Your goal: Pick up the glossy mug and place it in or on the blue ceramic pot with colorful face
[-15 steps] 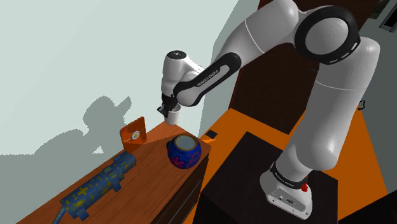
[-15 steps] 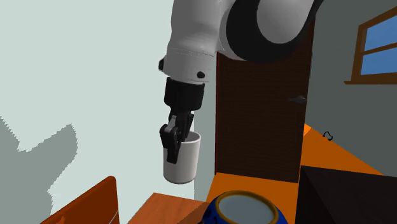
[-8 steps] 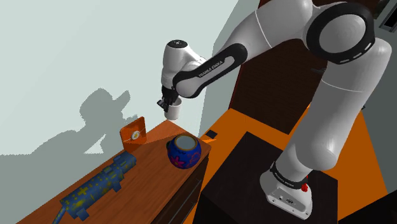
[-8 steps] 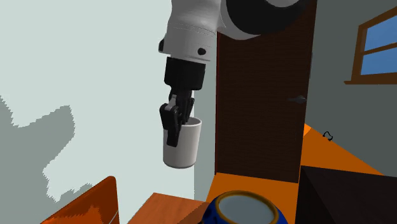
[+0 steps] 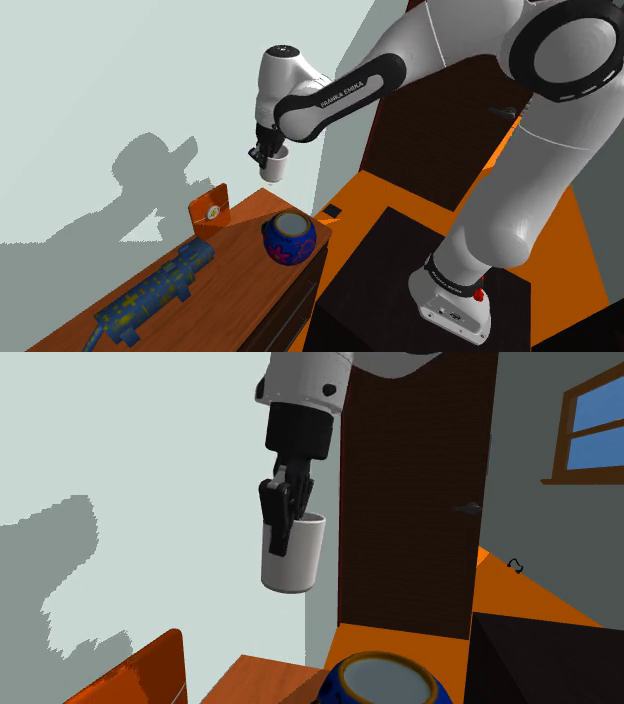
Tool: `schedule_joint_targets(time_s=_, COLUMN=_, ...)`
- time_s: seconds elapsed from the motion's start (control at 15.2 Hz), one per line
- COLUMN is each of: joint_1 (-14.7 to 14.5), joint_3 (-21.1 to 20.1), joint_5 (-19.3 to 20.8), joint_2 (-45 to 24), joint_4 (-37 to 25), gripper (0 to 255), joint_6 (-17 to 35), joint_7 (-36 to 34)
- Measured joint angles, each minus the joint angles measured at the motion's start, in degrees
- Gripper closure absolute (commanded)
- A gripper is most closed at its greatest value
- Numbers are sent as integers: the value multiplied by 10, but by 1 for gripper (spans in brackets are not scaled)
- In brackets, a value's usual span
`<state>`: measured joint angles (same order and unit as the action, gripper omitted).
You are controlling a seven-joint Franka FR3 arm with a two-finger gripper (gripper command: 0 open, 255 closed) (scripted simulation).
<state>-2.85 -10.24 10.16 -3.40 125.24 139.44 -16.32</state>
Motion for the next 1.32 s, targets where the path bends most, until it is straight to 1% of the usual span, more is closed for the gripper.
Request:
schedule_joint_targets(time_s=0.26, joint_1=-16, joint_3=-16, joint_5=-11, joint_2=68, joint_4=69, gripper=255, joint_6=-1, joint_7=-25)
schedule_joint_targets(time_s=0.59, joint_1=-40, joint_3=-36, joint_5=-34, joint_2=158, joint_4=155, gripper=255, joint_6=-6, joint_7=-51)
schedule_joint_targets(time_s=0.73, joint_1=-53, joint_3=-45, joint_5=-47, joint_2=196, joint_4=180, gripper=255, joint_6=-18, joint_7=-62)
schedule_joint_targets(time_s=0.79, joint_1=-55, joint_3=-46, joint_5=-49, joint_2=205, joint_4=192, gripper=255, joint_6=-16, joint_7=-63)
schedule_joint_targets(time_s=0.99, joint_1=-55, joint_3=-50, joint_5=-46, joint_2=201, joint_4=208, gripper=255, joint_6=3, joint_7=-72)
schedule_joint_targets(time_s=1.32, joint_1=-49, joint_3=-57, joint_5=-30, joint_2=174, joint_4=225, gripper=255, joint_6=47, joint_7=-88)
